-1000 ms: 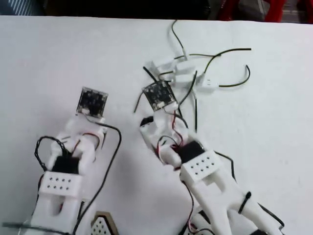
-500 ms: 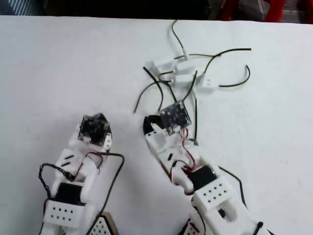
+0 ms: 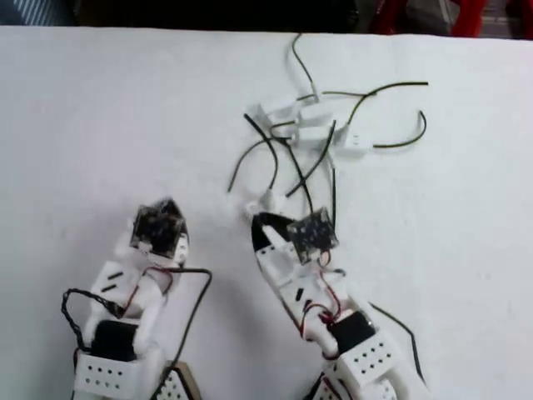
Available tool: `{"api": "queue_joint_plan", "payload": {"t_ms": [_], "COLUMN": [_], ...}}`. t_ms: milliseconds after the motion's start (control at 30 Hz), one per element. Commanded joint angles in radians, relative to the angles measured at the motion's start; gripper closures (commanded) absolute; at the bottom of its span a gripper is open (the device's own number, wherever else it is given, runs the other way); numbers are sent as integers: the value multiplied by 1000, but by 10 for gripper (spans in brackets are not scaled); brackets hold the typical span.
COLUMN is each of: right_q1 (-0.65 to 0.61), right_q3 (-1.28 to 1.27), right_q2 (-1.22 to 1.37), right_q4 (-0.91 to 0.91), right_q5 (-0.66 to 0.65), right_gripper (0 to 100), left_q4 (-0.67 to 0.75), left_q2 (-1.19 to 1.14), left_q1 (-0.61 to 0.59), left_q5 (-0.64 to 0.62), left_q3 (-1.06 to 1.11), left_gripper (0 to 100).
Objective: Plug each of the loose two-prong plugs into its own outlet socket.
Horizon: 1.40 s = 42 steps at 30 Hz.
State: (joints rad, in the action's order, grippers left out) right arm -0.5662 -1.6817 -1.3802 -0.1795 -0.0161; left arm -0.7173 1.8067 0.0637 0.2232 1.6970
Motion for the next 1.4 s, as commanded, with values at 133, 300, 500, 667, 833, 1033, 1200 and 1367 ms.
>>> {"api": "queue_joint_plan", "payload": {"t_ms": [133, 300, 500, 667, 833, 1033, 1200, 1367], "right_q1": [170, 211, 213, 213, 211, 211, 211, 211], "right_q3": [-15, -15, -15, -14, -14, -14, -14, -14], "right_q2": [-136, -171, -174, -200, -214, -214, -214, -214], "right_q4": [-225, -473, -742, -765, -799, -799, -799, -799], "right_q5": [3, 3, 5, 5, 5, 5, 5, 5], "right_gripper": [981, 981, 981, 981, 981, 981, 981, 981], "left_q4": [-252, -405, -486, -569, -568, -568, -568, -568], "left_q2": [16, 16, 16, 16, 16, 16, 16, 16], "left_q1": [4, 4, 4, 5, 5, 5, 5, 5], "left_q5": [14, 14, 14, 11, 11, 11, 11, 11], "left_q3": [-5, -5, -5, -5, -5, -5, -5, -5], "left_gripper": [973, 975, 975, 975, 975, 975, 975, 975]}}
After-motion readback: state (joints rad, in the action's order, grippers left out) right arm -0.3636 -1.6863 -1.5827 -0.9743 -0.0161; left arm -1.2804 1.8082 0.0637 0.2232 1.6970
